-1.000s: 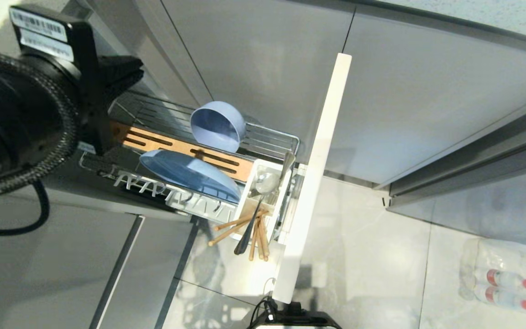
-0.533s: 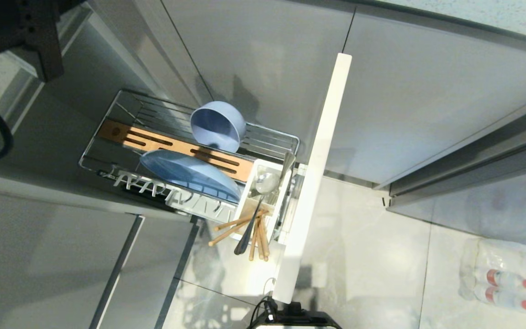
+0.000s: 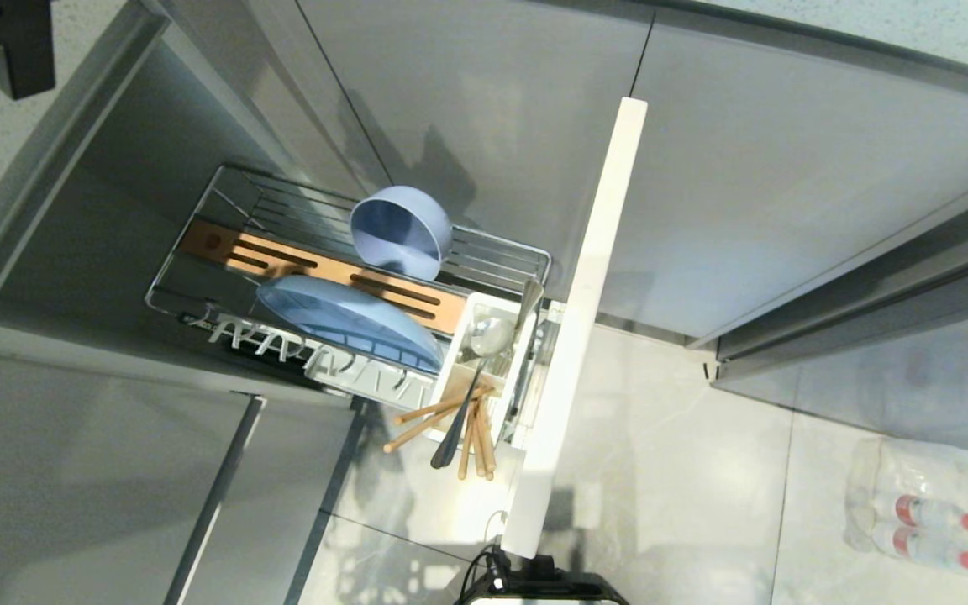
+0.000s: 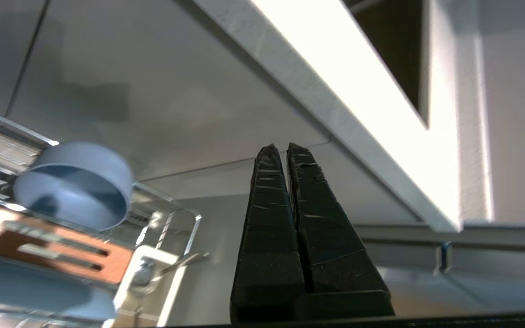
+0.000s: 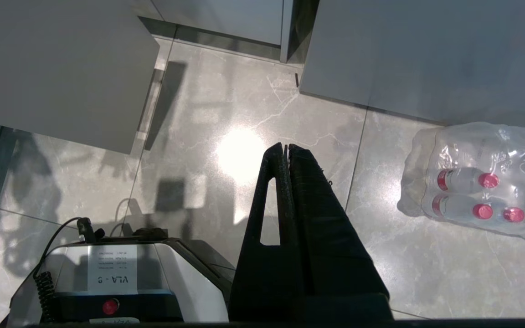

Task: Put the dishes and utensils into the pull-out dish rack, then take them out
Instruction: Take the plate out of the cupboard

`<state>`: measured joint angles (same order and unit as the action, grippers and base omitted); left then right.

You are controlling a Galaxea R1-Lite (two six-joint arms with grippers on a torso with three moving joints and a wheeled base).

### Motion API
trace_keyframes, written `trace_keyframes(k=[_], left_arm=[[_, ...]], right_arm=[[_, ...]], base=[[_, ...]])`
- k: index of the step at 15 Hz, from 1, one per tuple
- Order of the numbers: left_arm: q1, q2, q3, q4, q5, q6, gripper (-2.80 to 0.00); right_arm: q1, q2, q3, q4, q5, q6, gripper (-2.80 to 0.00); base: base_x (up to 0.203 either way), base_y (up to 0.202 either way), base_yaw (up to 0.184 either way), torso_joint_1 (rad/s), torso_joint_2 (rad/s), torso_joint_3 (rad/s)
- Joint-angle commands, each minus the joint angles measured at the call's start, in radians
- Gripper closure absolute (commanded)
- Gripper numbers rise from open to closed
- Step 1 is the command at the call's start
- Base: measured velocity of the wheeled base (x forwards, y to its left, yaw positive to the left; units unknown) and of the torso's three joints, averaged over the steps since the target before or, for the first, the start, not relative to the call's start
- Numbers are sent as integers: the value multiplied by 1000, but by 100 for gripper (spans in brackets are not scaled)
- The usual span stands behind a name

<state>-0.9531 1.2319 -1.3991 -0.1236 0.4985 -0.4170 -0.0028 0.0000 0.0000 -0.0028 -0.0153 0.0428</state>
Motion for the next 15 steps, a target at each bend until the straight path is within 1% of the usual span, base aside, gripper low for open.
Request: trace_keyframes(k=[1,3,5,8,12,15], left_arm=[[36,-1,-29,57,-11,-3,0],[90,-13,-69,137,-41,-15,0],[154,-40,-88,199,-96,-25,0],[290,-105,-109,294,-233,-47,0],[465,-223,-120,419,-375,-41,0],[600,-323,-121,517,-505,9,0]], right_arm=[[0,2,0,0,0,0,0],[0,2,0,0,0,0,0],[0,2,0,0,0,0,0],[0,2,0,0,0,0,0],[1,1,0,0,0,0,0],[0,2,0,0,0,0,0]], base=[[0,0,0,0,0,0],[0,0,0,0,0,0],[0,0,0,0,0,0],[0,0,0,0,0,0],[0,0,0,0,0,0],[0,0,0,0,0,0]])
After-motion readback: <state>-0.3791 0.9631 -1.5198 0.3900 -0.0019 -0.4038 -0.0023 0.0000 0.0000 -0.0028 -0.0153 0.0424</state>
